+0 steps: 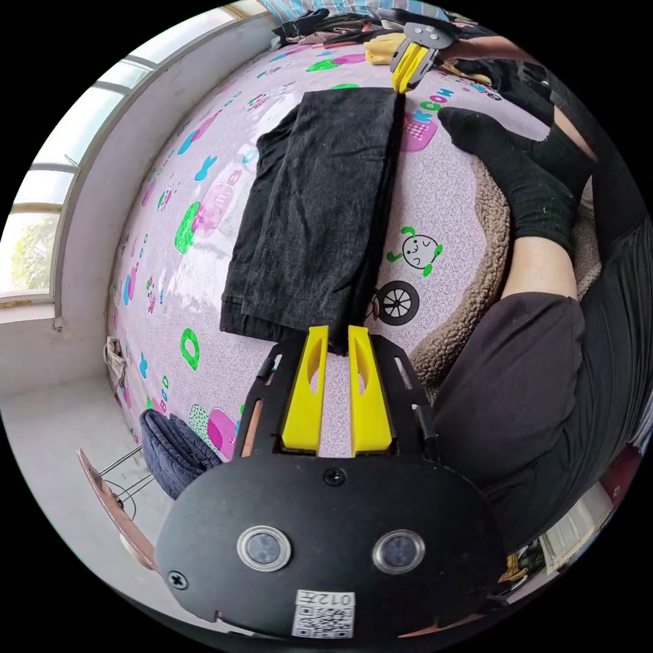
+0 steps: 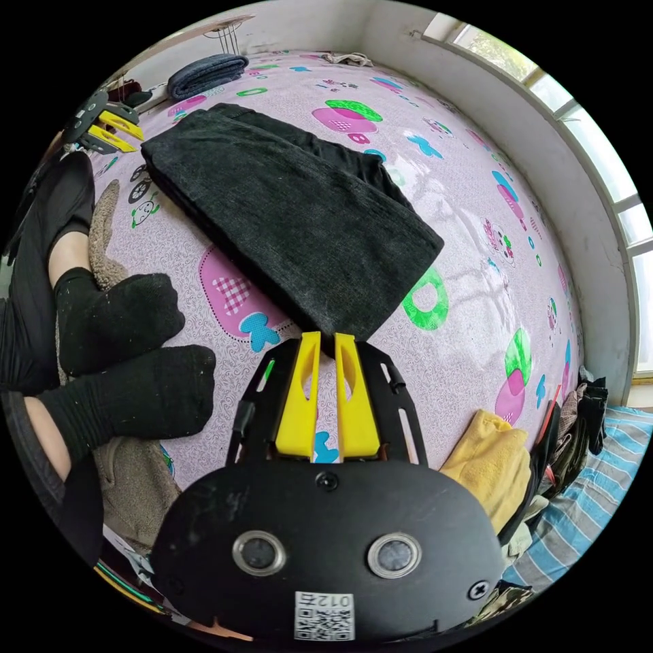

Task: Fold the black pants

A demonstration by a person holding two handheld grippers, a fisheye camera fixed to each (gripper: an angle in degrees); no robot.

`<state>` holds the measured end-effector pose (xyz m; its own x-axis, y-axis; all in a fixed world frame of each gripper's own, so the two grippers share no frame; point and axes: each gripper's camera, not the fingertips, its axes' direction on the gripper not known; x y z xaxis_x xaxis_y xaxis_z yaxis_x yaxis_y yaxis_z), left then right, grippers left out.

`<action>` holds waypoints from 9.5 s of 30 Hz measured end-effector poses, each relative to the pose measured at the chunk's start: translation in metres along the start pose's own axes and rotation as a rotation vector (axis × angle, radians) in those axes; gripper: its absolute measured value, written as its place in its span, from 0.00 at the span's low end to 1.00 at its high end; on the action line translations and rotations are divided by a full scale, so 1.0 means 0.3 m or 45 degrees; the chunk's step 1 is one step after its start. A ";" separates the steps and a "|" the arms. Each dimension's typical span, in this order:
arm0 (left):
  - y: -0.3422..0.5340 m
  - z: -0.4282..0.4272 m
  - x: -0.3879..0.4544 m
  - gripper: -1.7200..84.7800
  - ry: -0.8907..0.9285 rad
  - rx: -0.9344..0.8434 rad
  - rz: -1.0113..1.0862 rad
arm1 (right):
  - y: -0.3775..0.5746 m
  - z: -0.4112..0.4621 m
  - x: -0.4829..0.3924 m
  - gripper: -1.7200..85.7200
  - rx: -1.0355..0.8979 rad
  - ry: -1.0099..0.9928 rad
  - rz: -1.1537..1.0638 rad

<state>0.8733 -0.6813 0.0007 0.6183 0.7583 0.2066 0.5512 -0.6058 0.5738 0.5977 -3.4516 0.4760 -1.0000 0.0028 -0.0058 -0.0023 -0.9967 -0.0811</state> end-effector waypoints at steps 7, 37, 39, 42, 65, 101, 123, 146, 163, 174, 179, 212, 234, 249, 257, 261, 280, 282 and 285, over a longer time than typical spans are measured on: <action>-0.009 0.009 0.007 0.03 -0.063 -0.026 0.049 | -0.037 0.008 -0.022 0.03 0.008 -0.037 0.033; -0.010 0.014 -0.046 0.03 -0.160 -0.089 0.257 | -0.475 -0.039 -0.349 0.02 0.012 -0.115 0.201; -0.004 -0.005 -0.090 0.04 -0.092 -0.071 0.173 | -0.516 -0.065 -0.366 0.03 0.008 -0.150 0.228; 0.019 -0.032 -0.170 0.04 0.036 -0.073 0.065 | -0.579 -0.124 -0.410 0.04 -0.003 -0.157 0.203; -0.074 0.014 -0.422 0.02 0.180 -0.044 -0.168 | -1.275 -0.442 -0.596 0.01 -0.032 -0.323 0.465; -0.383 0.048 -0.744 0.02 0.139 -0.336 -0.325 | -1.751 -0.956 -0.835 0.10 0.168 -1.319 1.170; -0.350 0.059 -0.724 0.02 0.297 -0.080 -0.696 | -2.041 -0.858 -0.943 0.06 0.305 -1.379 1.343; -0.309 0.113 -0.606 0.02 0.176 -0.139 -0.943 | -2.063 -0.735 -1.315 0.05 0.245 -1.493 1.232; -0.614 -0.307 0.207 0.11 -0.119 0.398 -0.334 | -2.065 -0.655 -1.271 0.03 0.125 -1.734 1.296; -0.818 -0.336 0.602 0.15 -0.324 0.474 -0.110 | -2.090 -0.611 -1.145 0.03 0.171 -1.773 1.343; -0.865 -0.287 0.696 0.12 -0.446 0.419 -0.068 | -2.083 -0.543 -1.091 0.03 0.182 -1.772 1.356; -0.608 -0.303 0.795 0.05 -0.392 0.482 -0.189 | -1.691 0.159 -0.503 0.04 0.283 -1.525 1.495; 0.087 -0.324 0.000 0.05 0.181 0.939 -0.859 | -1.687 0.110 -0.307 0.03 0.314 -1.310 1.090; 0.644 0.372 -0.638 0.06 0.877 0.935 -1.578 | -1.858 0.740 -0.244 0.01 0.172 -1.283 1.121; 0.752 0.595 -0.781 0.06 1.232 1.008 -1.837 | -1.657 0.985 -0.113 0.01 0.162 -1.365 1.103; 0.777 0.622 -0.836 0.06 1.289 1.047 -1.884 | -1.571 1.008 -0.084 0.01 0.080 -1.221 0.929; 0.767 0.542 -0.944 0.05 1.034 0.930 -1.962 | -1.393 0.875 0.147 0.01 -0.141 -0.943 0.608; 0.776 0.451 -0.949 0.04 0.852 0.948 -1.931 | -1.343 0.781 0.233 0.02 -0.173 -0.935 0.591; 0.758 0.381 -0.990 0.04 0.788 0.937 -1.822 | -1.221 0.613 0.374 0.03 -0.229 -0.940 0.525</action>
<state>0.8790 -1.0718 -0.0208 -0.7471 0.6172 0.2470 0.6579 0.7397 0.1414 0.4852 -3.1012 0.6882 -0.6685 -0.4721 0.5747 0.3006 -0.8783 -0.3719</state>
